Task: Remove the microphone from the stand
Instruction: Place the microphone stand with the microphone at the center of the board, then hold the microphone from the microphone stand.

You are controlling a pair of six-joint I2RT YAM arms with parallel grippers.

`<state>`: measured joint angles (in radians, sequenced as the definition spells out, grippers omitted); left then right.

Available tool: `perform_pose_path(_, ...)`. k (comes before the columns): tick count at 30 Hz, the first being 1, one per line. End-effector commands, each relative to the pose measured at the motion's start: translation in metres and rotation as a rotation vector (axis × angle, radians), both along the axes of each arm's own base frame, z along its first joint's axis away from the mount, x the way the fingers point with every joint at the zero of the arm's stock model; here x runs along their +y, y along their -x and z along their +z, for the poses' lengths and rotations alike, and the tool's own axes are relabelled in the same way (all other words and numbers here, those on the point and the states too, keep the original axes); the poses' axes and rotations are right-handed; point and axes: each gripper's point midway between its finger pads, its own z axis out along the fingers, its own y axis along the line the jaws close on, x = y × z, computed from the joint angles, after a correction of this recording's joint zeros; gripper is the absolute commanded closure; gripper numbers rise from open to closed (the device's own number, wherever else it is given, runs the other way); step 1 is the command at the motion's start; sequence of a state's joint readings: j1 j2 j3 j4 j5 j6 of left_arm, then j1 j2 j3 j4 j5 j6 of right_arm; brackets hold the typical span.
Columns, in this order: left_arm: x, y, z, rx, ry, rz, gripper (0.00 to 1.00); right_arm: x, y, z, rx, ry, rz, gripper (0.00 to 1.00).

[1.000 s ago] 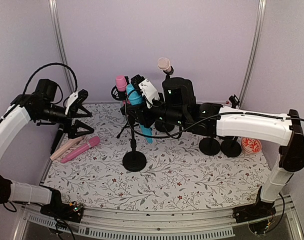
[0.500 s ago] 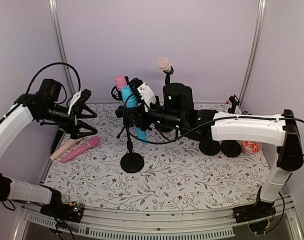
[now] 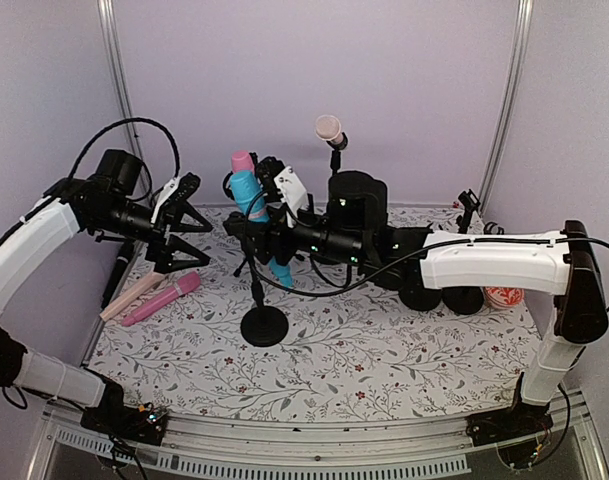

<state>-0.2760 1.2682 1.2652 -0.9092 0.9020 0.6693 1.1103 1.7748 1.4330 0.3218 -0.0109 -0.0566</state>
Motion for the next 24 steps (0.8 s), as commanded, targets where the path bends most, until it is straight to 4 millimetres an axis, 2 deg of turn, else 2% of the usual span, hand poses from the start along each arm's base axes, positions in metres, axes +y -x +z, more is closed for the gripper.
perform_pose_path(1, -0.016, -0.004, 0.011, -0.043, 0.029, -0.059, 0.01, -0.007, 0.011, 0.035, -0.022, -0.050, 0.023, 0.27)
perform_pose_path(7, -0.030, -0.015, 0.017, -0.091, 0.041, -0.096, 0.01, -0.008, 0.011, 0.037, -0.033, 0.012, 0.027, 0.34)
perform_pose_path(11, -0.040, -0.025, 0.021, -0.106, 0.058, -0.120, 0.02, -0.010, 0.003, 0.042, -0.011, 0.042, 0.048, 0.38)
perform_pose_path(16, -0.045, -0.021, 0.026, -0.141, 0.087, -0.174, 0.06, -0.009, 0.006, 0.038, 0.034, 0.089, 0.160, 0.41)
perform_pose_path(20, -0.046, -0.012, 0.028, -0.184, 0.097, -0.219, 0.09, -0.010, 0.006, 0.039, 0.036, 0.116, 0.186, 0.41)
perform_pose_path(24, -0.050, -0.011, 0.030, -0.208, 0.098, -0.239, 0.12, -0.009, 0.006, 0.037, 0.037, 0.140, 0.204, 0.42)
